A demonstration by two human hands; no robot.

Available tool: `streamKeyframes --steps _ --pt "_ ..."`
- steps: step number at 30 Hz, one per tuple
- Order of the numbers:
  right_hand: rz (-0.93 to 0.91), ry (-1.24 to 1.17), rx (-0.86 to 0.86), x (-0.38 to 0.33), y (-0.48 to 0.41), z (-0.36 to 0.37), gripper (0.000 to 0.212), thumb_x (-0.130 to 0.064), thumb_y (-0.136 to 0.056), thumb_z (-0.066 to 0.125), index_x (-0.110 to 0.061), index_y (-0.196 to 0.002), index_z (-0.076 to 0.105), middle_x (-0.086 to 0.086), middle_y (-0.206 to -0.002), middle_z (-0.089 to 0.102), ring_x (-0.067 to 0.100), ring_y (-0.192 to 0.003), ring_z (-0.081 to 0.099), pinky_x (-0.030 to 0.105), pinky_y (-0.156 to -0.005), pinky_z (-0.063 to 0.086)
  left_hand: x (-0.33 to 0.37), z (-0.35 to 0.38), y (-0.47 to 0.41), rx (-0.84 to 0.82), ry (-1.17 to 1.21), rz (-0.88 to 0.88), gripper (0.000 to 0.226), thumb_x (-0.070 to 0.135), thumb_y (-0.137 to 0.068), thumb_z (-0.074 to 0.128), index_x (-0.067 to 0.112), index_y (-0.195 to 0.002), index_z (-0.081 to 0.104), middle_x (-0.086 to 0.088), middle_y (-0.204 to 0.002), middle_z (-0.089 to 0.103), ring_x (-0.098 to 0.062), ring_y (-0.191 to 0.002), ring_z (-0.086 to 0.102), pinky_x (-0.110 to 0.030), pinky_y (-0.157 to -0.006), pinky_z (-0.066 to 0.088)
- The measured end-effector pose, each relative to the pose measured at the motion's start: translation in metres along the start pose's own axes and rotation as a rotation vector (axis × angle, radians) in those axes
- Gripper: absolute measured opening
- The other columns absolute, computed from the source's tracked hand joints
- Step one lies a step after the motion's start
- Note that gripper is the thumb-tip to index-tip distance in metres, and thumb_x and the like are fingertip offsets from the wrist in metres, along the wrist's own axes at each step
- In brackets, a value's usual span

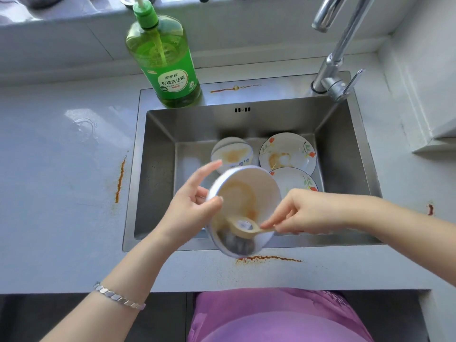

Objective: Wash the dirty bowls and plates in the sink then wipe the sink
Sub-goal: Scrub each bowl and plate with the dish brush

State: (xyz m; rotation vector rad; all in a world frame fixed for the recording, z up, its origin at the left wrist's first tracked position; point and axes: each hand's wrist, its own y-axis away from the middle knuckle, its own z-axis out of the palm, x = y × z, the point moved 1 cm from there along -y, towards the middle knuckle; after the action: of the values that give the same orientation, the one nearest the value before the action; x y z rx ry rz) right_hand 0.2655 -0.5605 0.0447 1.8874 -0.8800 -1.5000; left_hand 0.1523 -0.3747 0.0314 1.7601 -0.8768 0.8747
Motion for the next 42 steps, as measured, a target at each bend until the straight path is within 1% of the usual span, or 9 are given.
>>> streamKeyframes --steps 3,7,12,16,22,28,34,38,42 --pt "0.058 0.281 0.065 0.001 0.003 -0.002 0.022 -0.036 -0.091 0.052 -0.047 -0.102 0.067 -0.031 -0.066 0.062 -0.005 -0.066 0.055 0.016 -0.067 0.045 -0.006 0.003 0.000 -0.123 -0.033 -0.089 0.048 0.026 -0.067 0.053 0.060 -0.102 0.057 -0.006 -0.074 0.054 -0.017 -0.066 0.054 -0.026 -0.063 0.050" --pt "0.111 0.579 0.328 0.003 0.002 -0.005 0.034 -0.030 -0.093 0.043 -0.055 -0.112 0.058 -0.011 -0.106 0.067 0.018 -0.083 0.056 0.028 -0.069 0.046 -0.009 0.005 -0.010 -0.021 0.045 -0.171 0.042 0.012 -0.083 0.053 0.044 -0.110 0.059 -0.010 -0.067 0.053 -0.014 -0.059 0.057 -0.025 -0.050 0.052" --pt "0.030 0.323 0.216 -0.003 -0.004 0.023 0.031 -0.028 -0.095 0.046 -0.045 -0.118 0.059 -0.013 -0.122 0.062 0.014 -0.108 0.058 0.022 -0.079 0.043 -0.006 0.011 -0.017 0.097 0.112 -0.205 0.044 0.005 -0.085 0.049 0.044 -0.103 0.059 -0.011 -0.063 0.048 -0.019 -0.058 0.053 -0.026 -0.045 0.051" --pt "0.095 0.392 0.362 0.022 -0.004 -0.002 0.030 -0.032 -0.093 0.047 -0.054 -0.109 0.060 -0.015 -0.108 0.067 0.013 -0.093 0.061 0.028 -0.076 0.050 -0.006 0.007 -0.014 0.074 0.115 -0.256 0.042 0.006 -0.087 0.049 0.039 -0.110 0.058 -0.014 -0.070 0.059 -0.018 -0.060 0.060 -0.029 -0.048 0.054" --pt "-0.033 -0.521 0.875 0.051 -0.010 0.001 0.033 -0.021 -0.086 0.064 -0.037 -0.114 0.061 -0.015 -0.063 0.060 -0.002 -0.045 0.048 0.010 -0.049 0.035 -0.002 -0.009 -0.017 0.098 0.138 -0.300 0.034 0.011 -0.091 0.047 0.040 -0.106 0.056 -0.002 -0.087 0.064 -0.017 -0.068 0.063 -0.029 -0.045 0.054" --pt "-0.072 -1.148 0.476 0.035 -0.037 0.033 0.051 -0.013 -0.082 0.067 -0.034 -0.125 0.052 0.002 -0.066 0.058 0.004 -0.036 0.022 0.014 -0.031 0.018 0.021 -0.018 -0.027 -0.127 0.119 -0.257 0.036 0.032 -0.068 0.052 0.038 -0.101 0.064 -0.002 -0.096 0.068 -0.027 -0.083 0.064 -0.034 -0.053 0.054" --pt "-0.076 -1.375 0.530 0.028 -0.044 0.035 0.040 0.000 -0.087 0.054 -0.021 -0.120 0.058 0.005 -0.065 0.049 0.003 -0.032 0.020 0.012 -0.029 0.015 0.047 -0.018 -0.044 -0.018 0.092 -0.149 0.028 0.048 -0.077 0.062 0.035 -0.102 0.059 0.002 -0.098 0.066 -0.010 -0.076 0.067 -0.024 -0.052 0.053" --pt "-0.069 -1.605 0.627 0.012 -0.047 0.027 0.026 0.004 -0.088 0.048 -0.021 -0.081 0.054 -0.008 -0.040 0.037 0.001 -0.028 0.017 0.011 -0.027 0.011 0.029 0.022 -0.030 0.186 0.280 0.098 0.064 0.022 -0.072 0.075 0.034 -0.123 0.037 -0.003 -0.110 0.059 0.006 -0.080 0.064 -0.014 -0.068 0.050" --pt "-0.124 -1.773 0.618 -0.012 -0.052 0.026 0.027 0.004 -0.088 0.047 -0.019 -0.075 0.051 -0.003 -0.049 0.034 0.000 -0.026 0.018 0.011 -0.024 0.013 0.007 0.078 -0.019 0.216 0.502 0.158 0.096 -0.002 -0.071 0.070 0.028 -0.141 0.012 0.005 -0.120 0.049 0.008 -0.095 0.061 -0.016 -0.079 0.050"
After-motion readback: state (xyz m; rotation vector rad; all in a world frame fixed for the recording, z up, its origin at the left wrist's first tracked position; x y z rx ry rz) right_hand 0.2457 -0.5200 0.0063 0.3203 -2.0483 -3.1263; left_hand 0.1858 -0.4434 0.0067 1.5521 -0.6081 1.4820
